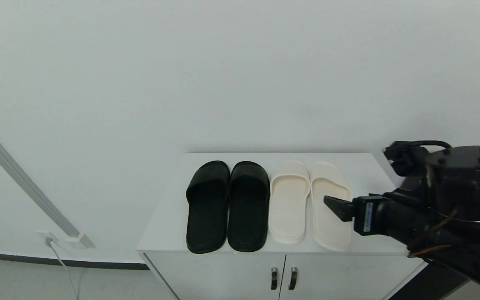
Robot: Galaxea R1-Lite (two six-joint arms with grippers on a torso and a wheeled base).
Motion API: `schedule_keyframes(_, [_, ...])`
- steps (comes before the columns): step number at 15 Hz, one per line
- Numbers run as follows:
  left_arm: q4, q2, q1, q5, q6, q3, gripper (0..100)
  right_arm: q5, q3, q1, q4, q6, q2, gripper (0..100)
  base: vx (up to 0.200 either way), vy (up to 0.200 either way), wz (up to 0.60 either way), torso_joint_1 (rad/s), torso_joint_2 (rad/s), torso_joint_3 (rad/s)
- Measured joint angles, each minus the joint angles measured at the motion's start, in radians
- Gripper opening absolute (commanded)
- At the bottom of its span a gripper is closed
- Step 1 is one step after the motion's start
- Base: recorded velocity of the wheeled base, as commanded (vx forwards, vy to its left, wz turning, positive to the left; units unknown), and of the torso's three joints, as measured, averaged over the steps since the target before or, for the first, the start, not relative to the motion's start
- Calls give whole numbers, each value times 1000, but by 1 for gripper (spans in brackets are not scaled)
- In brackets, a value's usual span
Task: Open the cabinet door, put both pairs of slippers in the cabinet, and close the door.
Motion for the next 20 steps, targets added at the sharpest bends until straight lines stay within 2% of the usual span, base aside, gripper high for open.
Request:
schedule_keyframes(4, [0,0,1,0,0,0,100,-88,-120,51,-4,13,141,100,0,0,0,0,0,0])
schedule_keyframes(10, [0,0,1,0,-1,0,100,-330,-254,87,-16,53,327,100,0,0,0,0,0,0])
schedule_keyframes(14, [0,0,1,0,0,0,100,-370,-287,86,-100,30,433,100,0,0,0,0,0,0])
schedule_keyframes(20, [0,0,1,0,-1,0,100,-370,-309,19,-319,-126,544,100,0,0,0,0,0,0])
